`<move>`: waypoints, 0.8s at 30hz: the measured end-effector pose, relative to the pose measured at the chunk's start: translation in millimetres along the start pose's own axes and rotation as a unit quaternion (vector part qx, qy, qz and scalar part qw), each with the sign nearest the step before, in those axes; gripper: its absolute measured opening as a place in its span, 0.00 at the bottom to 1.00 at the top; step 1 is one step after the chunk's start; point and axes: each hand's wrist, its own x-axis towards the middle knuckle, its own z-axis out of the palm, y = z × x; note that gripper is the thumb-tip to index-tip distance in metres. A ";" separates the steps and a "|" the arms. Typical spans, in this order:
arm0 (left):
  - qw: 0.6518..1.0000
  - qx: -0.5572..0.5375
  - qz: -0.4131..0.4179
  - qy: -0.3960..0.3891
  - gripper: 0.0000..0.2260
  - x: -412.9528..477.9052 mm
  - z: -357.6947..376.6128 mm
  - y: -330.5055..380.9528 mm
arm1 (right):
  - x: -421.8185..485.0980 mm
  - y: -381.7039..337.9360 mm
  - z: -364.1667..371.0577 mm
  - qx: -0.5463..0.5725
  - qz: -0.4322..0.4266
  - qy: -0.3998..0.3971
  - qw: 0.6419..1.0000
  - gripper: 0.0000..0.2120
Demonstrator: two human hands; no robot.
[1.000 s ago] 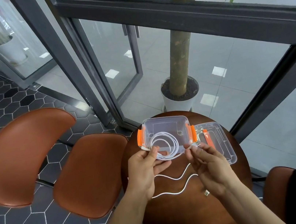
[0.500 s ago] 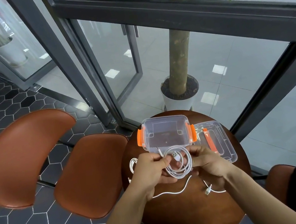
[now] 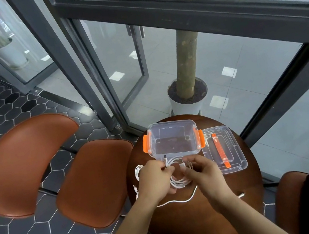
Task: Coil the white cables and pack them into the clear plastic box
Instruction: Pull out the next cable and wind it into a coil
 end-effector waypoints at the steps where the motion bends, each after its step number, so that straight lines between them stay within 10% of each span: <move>1: 1.000 -0.006 0.004 0.007 0.13 -0.3 2.4 0.1 | 1.6 -0.3 3.3 -0.039 -0.011 0.040 0.998 0.09; 5: 0.996 -0.079 0.005 0.032 0.10 2.1 3.5 -1.7 | 4.3 1.7 3.3 -0.045 -0.026 0.145 0.988 0.05; 12: 0.972 -0.220 0.003 0.087 0.10 5.4 8.9 5.8 | 11.2 -15.1 6.4 0.274 0.041 0.236 0.931 0.03; 24: 0.986 -0.155 0.054 0.027 0.12 -2.4 6.9 -0.8 | 23.1 -7.3 -11.1 0.297 0.193 0.179 0.918 0.07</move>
